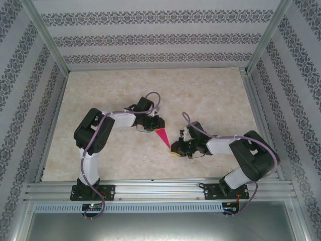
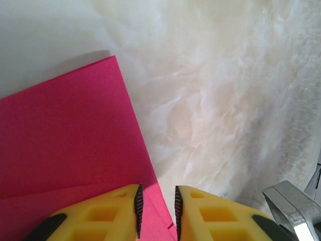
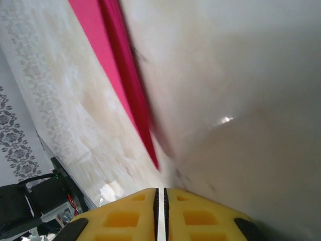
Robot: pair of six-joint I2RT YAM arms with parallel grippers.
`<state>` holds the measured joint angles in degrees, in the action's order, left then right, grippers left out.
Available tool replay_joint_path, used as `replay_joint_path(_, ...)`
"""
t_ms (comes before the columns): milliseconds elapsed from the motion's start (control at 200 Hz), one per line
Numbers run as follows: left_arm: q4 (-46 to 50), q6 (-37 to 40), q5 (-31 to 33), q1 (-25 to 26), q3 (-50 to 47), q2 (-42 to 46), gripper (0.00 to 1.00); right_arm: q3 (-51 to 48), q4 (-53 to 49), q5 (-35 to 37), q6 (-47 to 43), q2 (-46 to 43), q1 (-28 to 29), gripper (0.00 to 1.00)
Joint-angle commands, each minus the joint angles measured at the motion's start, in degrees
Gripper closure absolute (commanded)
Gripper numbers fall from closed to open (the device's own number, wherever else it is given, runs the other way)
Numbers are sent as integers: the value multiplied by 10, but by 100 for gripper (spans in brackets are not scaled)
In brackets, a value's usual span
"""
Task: Fold a paper plane with a square sheet of paper (pick it up from the middle)
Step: Fold the wing for the fifth time at the center of the table.
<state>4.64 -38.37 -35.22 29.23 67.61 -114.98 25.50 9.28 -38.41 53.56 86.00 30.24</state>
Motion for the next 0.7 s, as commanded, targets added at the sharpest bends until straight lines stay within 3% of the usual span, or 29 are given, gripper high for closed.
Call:
replay_joint_path(0, 75, 45, 30, -3, 37, -5, 69, -1, -63, 53, -7, -55, -10, 81)
replay_joint_path(95, 168, 80, 89, 17, 95, 23, 64, 30, -123, 104, -41, -88, -21, 78)
replay_joint_path(155, 238, 86, 165, 33, 135, 40, 54, 52, -159, 144, -61, -99, -25, 76)
replay_joint_path(275, 368, 32, 325, 60, 189, 64, 50, 86, -193, 221, -78, -110, -31, 75)
replay_joint_path(330, 403, 1, 368, 69, 194, 70, 47, 87, -179, 241, -76, -116, -35, 74)
replay_joint_path(465, 435, -66, 386, 88, 195, 70, 43, 79, -135, 285, -60, -138, -38, 69)
replay_joint_path(530, 435, -80, 384, 100, 203, 59, 31, 65, -104, 301, -49, -148, -38, 62)
replay_joint_path(694, 461, -91, 372, 116, 257, 0, 27, 57, -79, 309, -41, -150, -40, 58)
